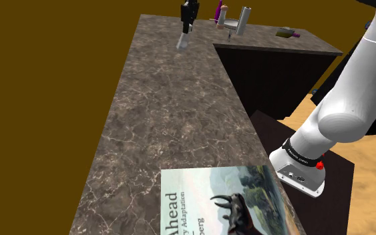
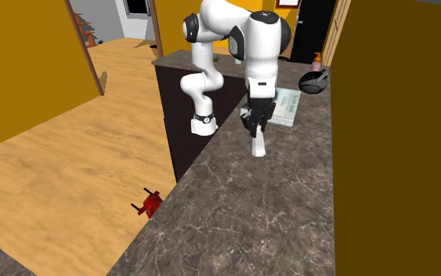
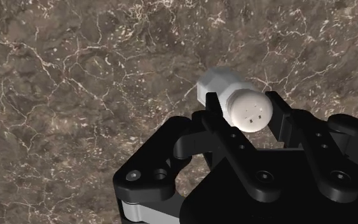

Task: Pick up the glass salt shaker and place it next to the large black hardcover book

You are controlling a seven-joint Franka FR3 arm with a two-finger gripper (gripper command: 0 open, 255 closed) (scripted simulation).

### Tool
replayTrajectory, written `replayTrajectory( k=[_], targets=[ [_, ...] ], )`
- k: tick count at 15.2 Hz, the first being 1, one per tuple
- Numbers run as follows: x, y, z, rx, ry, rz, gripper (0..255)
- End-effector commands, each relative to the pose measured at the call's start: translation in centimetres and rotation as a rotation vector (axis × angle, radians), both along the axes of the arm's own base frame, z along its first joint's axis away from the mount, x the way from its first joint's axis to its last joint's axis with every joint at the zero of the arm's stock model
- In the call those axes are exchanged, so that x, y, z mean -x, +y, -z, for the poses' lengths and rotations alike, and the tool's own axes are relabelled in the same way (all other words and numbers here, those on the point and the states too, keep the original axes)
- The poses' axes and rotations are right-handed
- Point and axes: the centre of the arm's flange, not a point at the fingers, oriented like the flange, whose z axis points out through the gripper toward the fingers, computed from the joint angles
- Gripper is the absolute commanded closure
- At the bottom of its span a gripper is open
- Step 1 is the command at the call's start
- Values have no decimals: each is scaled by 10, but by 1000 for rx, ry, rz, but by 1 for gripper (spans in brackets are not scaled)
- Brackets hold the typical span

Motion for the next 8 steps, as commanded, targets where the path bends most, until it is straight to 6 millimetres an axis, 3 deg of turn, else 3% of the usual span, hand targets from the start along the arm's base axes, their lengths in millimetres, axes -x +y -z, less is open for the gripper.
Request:
replayTrajectory(
  k=[1, 8],
  targets=[
    [24, 9, -1, 0, 0, 0, 255],
    [111, 40, -1, 0, 0, 0, 255]
  ],
)
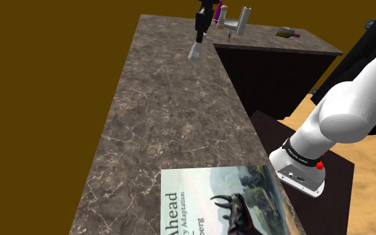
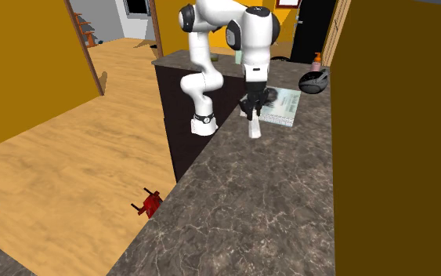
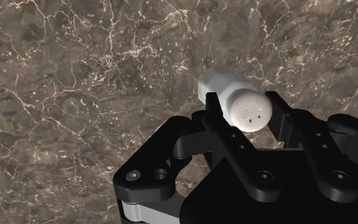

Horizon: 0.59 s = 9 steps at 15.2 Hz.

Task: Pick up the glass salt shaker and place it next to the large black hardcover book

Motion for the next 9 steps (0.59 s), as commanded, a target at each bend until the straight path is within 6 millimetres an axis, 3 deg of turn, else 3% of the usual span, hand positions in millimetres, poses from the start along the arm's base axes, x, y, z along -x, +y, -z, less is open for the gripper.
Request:
replayTrajectory(
  k=[1, 9],
  targets=[
    [25, 10, 2, 0, 0, 0, 255],
    [125, 45, 2, 0, 0, 0, 255]
  ],
)
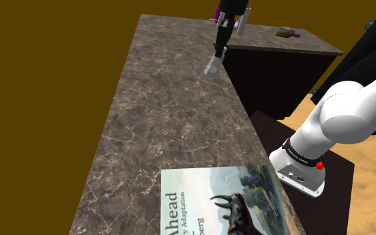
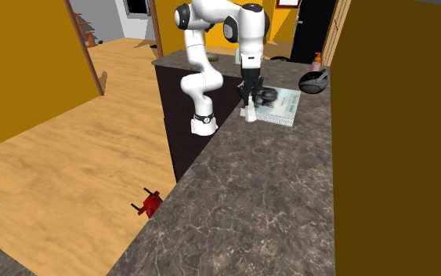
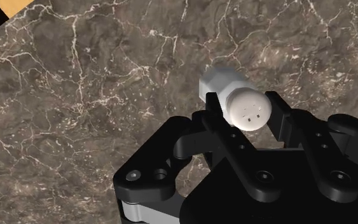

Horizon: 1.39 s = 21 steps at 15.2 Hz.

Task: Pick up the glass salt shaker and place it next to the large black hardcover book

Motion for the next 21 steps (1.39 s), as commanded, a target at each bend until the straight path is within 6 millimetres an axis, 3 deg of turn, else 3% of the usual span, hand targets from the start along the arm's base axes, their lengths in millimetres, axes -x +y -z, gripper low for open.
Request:
replayTrajectory(
  k=[1, 16, 21],
  targets=[
    [23, 10, 2, 0, 0, 0, 255],
    [212, 77, 1, 0, 0, 0, 255],
    [212, 77, 28, 0, 0, 0, 255]
  ],
)
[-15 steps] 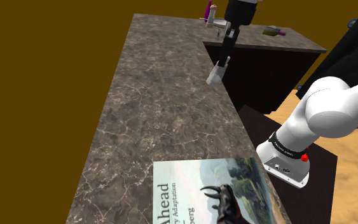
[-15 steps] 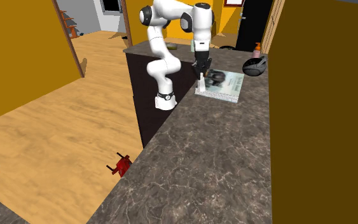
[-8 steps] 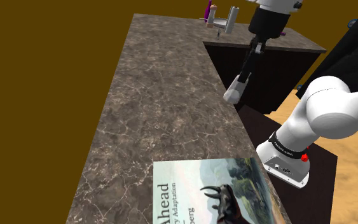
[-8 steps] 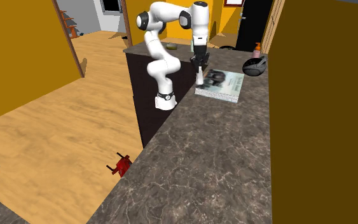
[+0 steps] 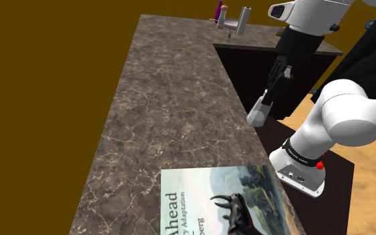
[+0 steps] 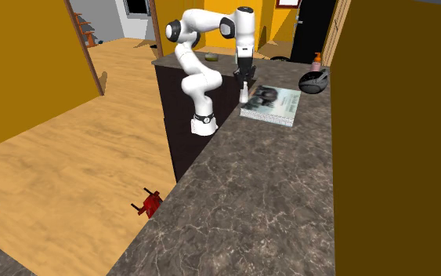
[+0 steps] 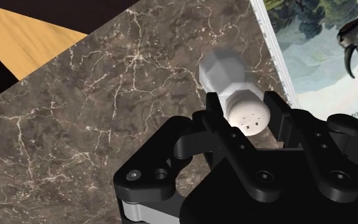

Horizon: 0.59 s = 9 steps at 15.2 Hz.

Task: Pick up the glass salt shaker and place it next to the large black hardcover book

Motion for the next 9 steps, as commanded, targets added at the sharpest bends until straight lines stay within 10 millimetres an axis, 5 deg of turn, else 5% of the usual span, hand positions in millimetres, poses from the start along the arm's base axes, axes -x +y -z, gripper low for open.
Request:
replayTrajectory(
  k=[1, 9],
  targets=[
    [0, 0, 10, 0, 0, 0, 255],
    [0, 0, 52, 0, 0, 0, 255]
  ],
)
